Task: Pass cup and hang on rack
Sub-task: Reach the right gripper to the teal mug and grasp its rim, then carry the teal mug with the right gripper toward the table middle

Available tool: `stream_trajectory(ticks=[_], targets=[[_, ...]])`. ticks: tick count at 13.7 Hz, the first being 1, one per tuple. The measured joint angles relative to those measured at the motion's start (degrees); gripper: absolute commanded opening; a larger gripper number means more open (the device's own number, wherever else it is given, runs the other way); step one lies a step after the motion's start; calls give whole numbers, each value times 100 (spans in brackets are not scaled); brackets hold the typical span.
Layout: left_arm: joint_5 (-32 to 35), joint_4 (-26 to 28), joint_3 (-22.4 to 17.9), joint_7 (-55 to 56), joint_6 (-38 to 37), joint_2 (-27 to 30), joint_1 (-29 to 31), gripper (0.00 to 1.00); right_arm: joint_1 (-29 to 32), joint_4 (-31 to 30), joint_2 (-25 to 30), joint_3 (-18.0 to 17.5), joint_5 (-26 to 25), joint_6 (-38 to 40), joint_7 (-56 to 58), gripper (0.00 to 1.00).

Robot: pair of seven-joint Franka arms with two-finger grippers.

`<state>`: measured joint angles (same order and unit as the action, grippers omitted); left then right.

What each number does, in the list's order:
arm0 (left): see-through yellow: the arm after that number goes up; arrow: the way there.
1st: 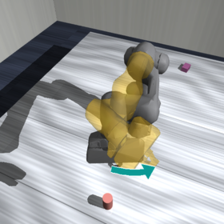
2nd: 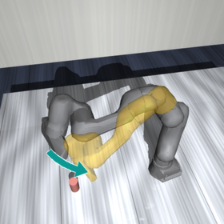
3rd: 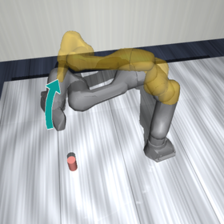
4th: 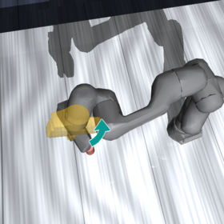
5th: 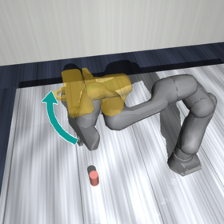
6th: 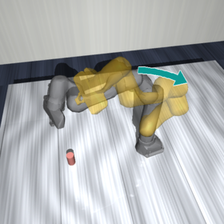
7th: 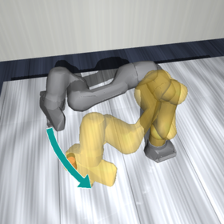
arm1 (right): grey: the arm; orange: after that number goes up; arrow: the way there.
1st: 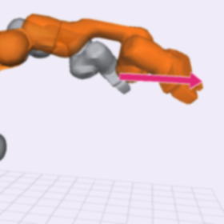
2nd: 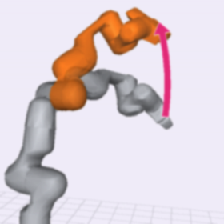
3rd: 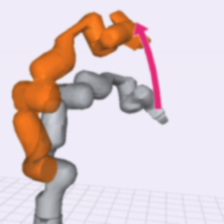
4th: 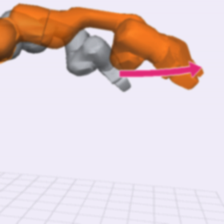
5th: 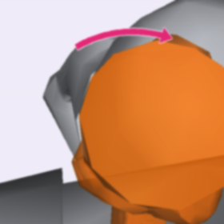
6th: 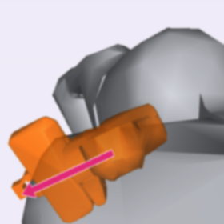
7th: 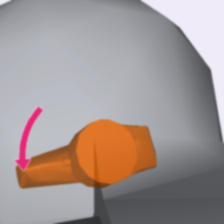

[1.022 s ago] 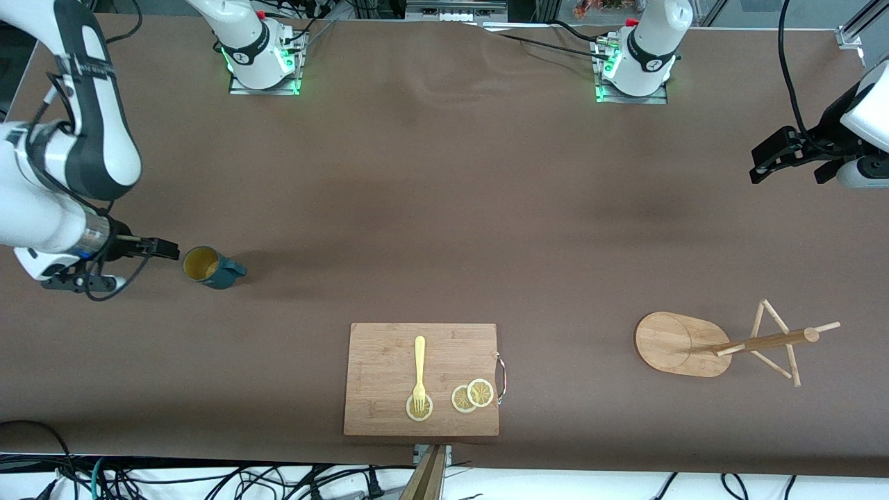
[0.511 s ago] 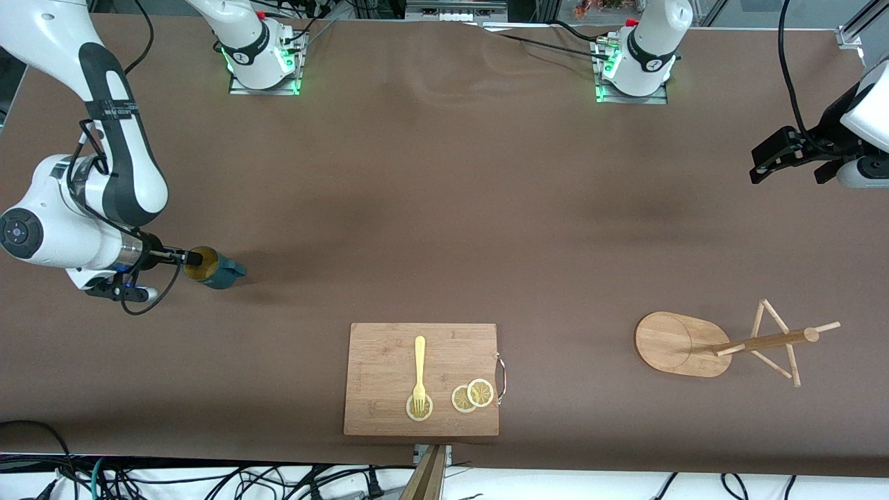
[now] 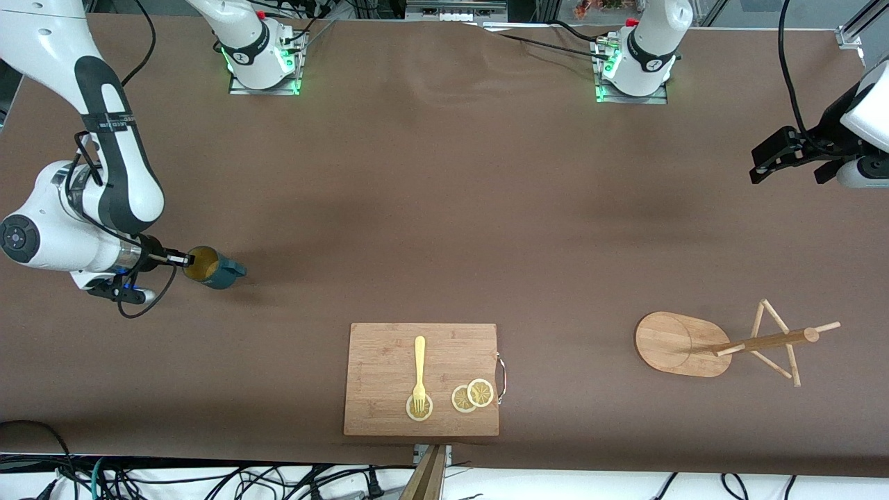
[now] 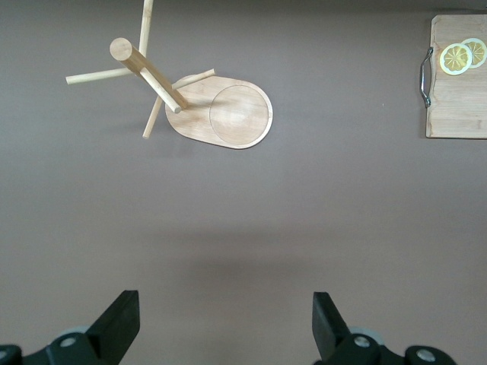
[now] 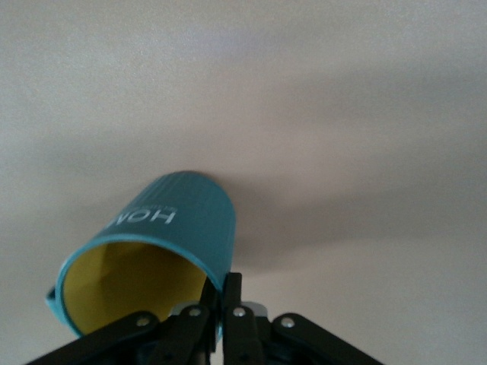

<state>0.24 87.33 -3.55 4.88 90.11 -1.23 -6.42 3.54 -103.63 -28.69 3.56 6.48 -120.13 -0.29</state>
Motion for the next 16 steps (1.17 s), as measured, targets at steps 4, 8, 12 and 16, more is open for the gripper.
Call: stream_trajectory(ticks=[4,8,12,16], targets=[[0,0,5,0,0,0,0,100,-8,44,1,-39,0,16,15,0],[0,0,10,0,0,0,-3,100,-30,695,71,-373,0,1067,33,0],[0,0,14,0,0,0,-6,100,-290,1479,175,-943,17,1992,-192,0],[0,0,-16,0,0,0,11,100,-1325,1732,172,-1019,38,2031,-1743,0]])
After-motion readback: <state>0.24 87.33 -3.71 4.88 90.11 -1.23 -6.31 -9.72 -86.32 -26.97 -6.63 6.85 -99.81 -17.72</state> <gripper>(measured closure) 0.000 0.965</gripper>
